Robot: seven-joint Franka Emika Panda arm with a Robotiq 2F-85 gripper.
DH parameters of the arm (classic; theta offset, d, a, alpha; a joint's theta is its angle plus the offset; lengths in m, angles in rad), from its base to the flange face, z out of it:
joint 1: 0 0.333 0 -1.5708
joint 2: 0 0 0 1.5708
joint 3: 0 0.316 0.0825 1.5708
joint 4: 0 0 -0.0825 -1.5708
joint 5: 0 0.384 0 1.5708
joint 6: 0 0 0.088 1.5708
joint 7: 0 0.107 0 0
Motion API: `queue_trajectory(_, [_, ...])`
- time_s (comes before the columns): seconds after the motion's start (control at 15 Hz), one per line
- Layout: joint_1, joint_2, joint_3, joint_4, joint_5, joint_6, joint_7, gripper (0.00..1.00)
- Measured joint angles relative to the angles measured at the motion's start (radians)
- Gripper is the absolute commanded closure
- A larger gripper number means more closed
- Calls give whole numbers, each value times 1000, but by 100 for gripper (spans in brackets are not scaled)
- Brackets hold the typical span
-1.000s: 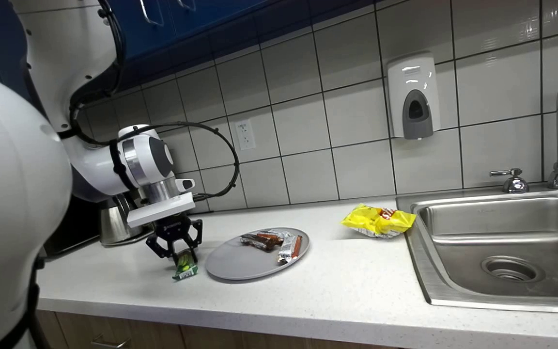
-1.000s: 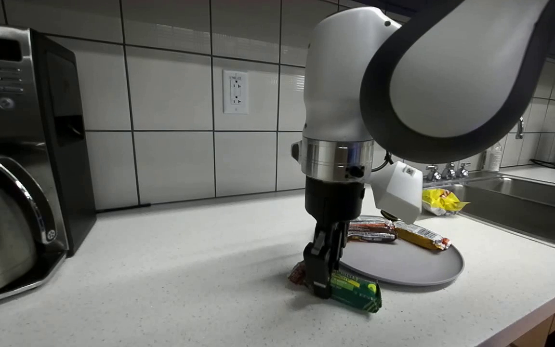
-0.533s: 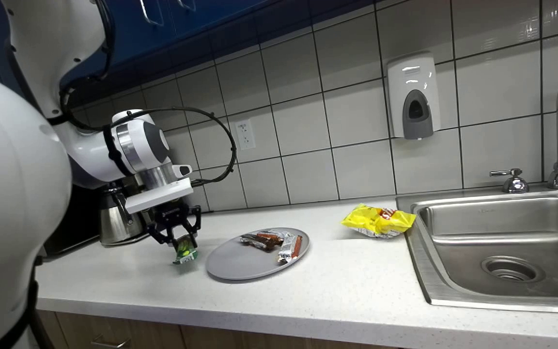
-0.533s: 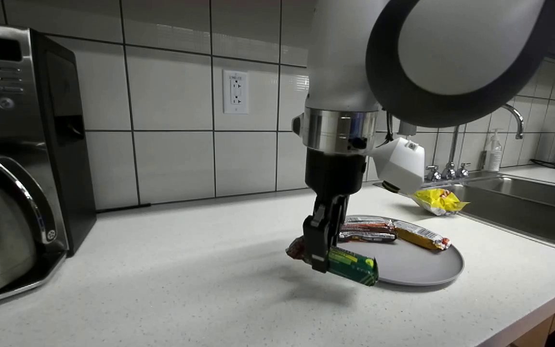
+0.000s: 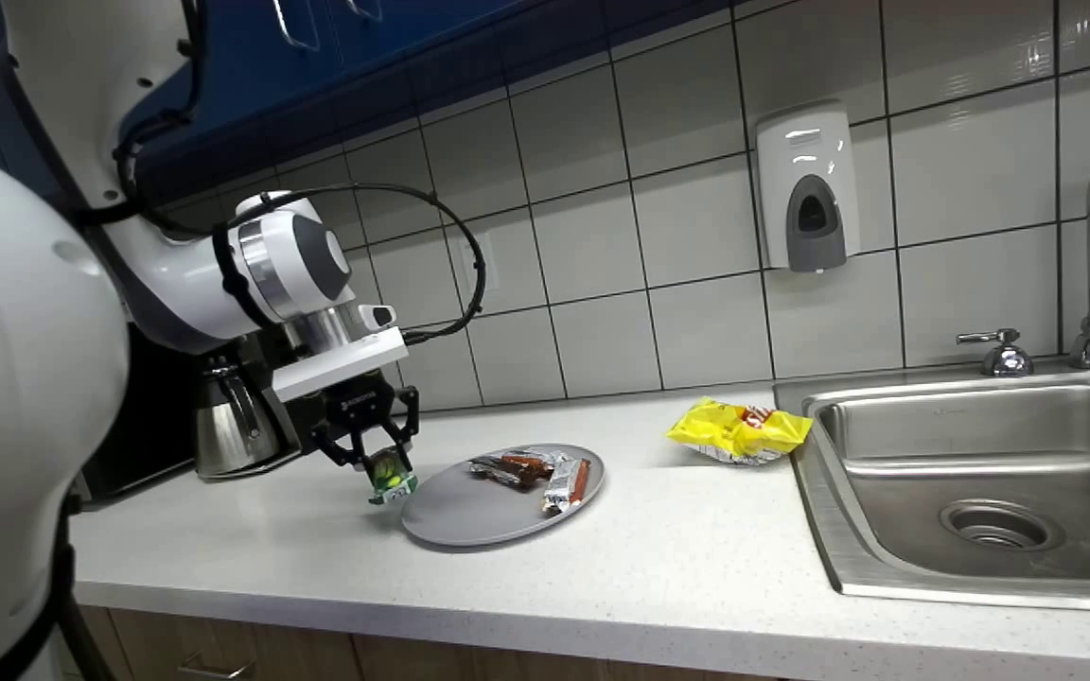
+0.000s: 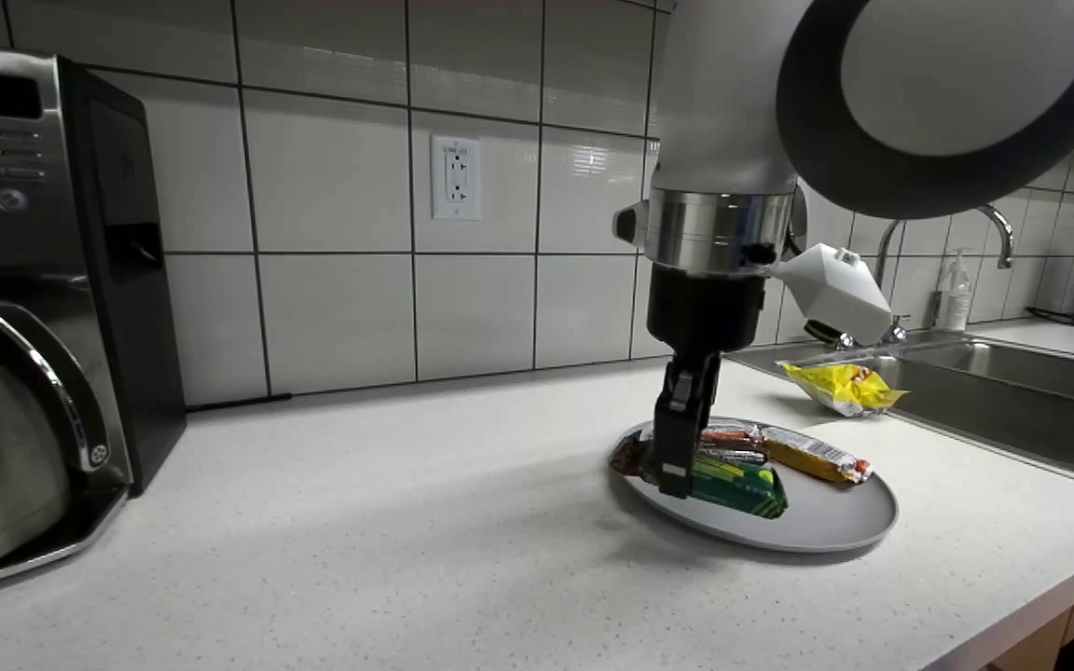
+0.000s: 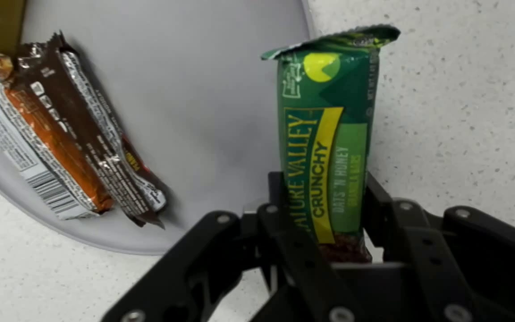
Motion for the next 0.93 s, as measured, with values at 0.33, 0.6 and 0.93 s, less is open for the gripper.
queue_trajectory(0.33, [-47,0,-35,-22,0,7,-131,83])
queue_trajectory(0.6, [-72,8,-54,-27,0,19,-193,83])
queue_trajectory(0.93, [-76,11,-58,-28,0,20,-212,25])
